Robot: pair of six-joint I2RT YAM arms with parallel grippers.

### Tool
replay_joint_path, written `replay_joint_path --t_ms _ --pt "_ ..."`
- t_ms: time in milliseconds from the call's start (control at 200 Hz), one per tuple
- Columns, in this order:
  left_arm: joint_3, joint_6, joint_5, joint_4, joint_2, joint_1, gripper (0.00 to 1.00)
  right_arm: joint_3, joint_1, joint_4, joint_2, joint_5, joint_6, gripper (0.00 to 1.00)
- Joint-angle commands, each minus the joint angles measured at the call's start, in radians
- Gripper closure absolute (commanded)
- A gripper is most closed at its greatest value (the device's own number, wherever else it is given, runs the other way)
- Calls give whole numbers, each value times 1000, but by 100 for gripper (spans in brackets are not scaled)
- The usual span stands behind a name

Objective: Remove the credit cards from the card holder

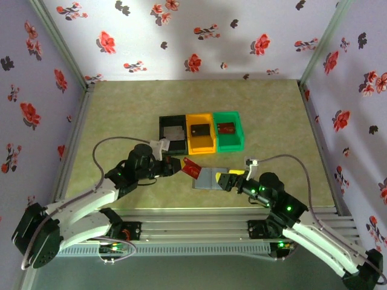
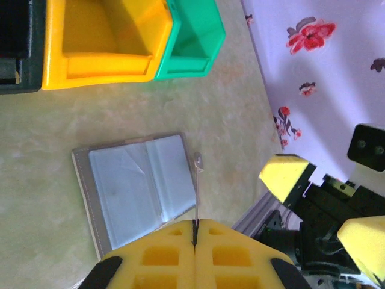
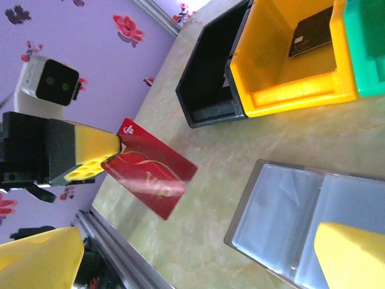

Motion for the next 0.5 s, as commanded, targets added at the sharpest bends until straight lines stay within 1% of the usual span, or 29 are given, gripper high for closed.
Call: replay_joint_path --t_ms 0,130,215,330,425,495 --pt "-35 -55 -53 123 -29 -7 100 -40 -11 146 9 -25 83 1" --pt "-62 -76 -91 168 -39 -18 100 -68 -12 210 15 -20 121 1" --pt "-83 -96 -114 200 -43 -30 100 -90 -12 257 21 -19 143 4" --pt "-103 -117 -137 242 -40 -47 100 -116 -12 332 36 -21 169 10" --pt "-115 -136 -152 281 -35 -63 100 -124 -12 367 62 -22 174 18" --pt "-117 -142 -158 302 -28 -76 100 -120 -13 393 88 -28 173 22"
